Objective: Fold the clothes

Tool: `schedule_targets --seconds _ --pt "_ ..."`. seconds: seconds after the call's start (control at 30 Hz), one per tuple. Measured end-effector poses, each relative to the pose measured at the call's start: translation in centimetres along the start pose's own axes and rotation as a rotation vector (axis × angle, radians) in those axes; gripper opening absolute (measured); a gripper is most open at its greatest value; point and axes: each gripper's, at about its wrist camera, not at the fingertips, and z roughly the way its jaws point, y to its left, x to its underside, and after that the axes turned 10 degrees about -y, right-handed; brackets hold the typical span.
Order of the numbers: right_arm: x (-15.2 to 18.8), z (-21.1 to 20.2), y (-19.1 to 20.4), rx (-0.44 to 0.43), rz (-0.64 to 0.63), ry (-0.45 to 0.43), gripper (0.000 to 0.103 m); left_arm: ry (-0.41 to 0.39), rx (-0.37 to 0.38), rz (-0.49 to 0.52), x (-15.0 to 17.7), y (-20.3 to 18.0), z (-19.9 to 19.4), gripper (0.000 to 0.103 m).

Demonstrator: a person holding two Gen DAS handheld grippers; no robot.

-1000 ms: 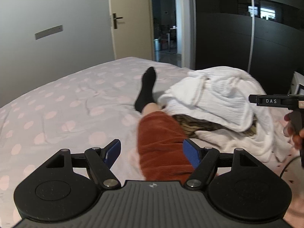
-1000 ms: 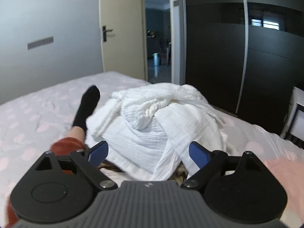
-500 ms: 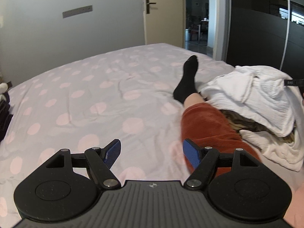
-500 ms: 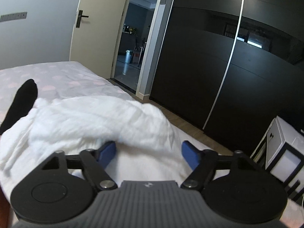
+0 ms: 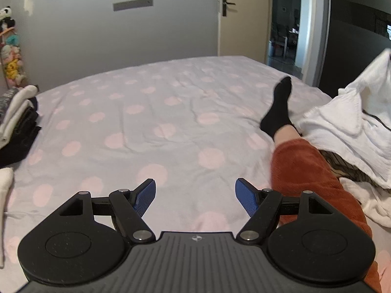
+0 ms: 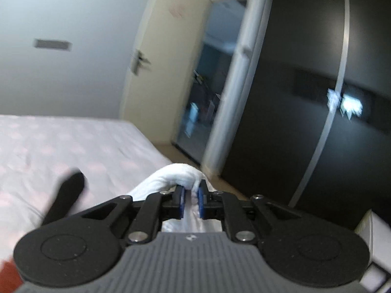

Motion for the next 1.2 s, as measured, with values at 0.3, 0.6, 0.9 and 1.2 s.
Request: schedule_targets --seconds 0.3,0.6,0.9,1.2 --pt "-16.4 -11.0 10.5 -0.311 -0.054 -0.372 0.011 -0.132 -0.106 -0.047 -2.6 5.2 -4.9 0.085" --pt "-27.9 -24.0 19.8 -0.683 0.059 -0.645 0.011 -0.275 -0.265 -0.083 -5.4 11.9 -11.7 0.085" --pt "-25.5 -28.1 29.3 -0.989 0.063 -0.545 0.011 -0.22 -0.44 -0.107 -3.6 18.6 -15.5 0.085" --pt "-1.8 -22.2 38.1 -1.069 -0.02 -0.033 0.011 0.117 -0.375 -0.174 5.8 21.8 -9.6 0.085"
